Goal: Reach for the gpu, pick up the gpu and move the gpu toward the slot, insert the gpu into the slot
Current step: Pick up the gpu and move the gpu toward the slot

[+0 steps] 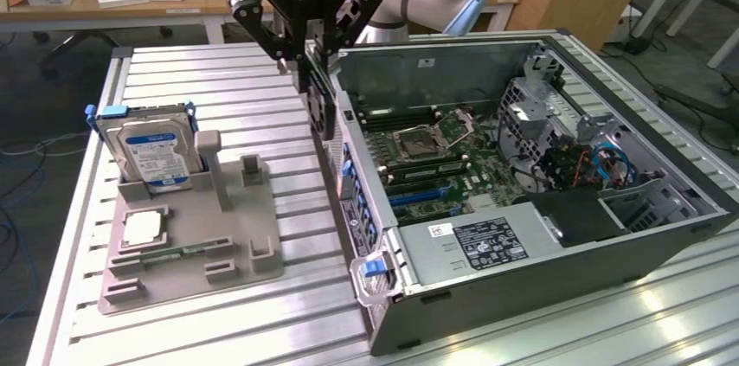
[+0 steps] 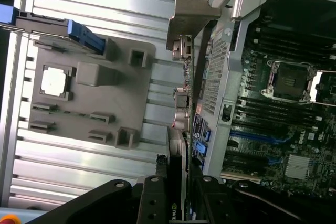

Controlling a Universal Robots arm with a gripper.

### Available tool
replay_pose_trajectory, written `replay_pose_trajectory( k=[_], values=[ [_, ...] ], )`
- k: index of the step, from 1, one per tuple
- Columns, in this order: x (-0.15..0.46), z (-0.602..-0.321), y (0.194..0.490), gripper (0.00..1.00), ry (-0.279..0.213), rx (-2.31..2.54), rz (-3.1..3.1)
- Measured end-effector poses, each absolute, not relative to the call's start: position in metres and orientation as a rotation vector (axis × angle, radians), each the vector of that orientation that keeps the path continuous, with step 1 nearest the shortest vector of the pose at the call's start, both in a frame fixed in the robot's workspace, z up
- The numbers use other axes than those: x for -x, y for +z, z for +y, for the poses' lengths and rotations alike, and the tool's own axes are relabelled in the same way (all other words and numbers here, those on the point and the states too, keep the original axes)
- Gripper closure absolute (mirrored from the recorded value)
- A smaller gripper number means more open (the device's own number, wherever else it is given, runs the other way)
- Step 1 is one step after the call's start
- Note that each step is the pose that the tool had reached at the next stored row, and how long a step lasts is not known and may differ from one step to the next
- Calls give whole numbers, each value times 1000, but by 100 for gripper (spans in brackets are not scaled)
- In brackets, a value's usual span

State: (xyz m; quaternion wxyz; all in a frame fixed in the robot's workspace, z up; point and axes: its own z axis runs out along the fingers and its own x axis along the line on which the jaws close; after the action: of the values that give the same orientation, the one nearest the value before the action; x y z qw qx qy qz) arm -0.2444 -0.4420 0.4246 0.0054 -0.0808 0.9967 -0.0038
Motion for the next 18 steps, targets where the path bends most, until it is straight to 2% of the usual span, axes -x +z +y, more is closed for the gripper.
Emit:
replay_pose_trajectory(
  k=[18],
  values=[
    [237, -442, 425, 74, -12, 280, 3118]
  ],
)
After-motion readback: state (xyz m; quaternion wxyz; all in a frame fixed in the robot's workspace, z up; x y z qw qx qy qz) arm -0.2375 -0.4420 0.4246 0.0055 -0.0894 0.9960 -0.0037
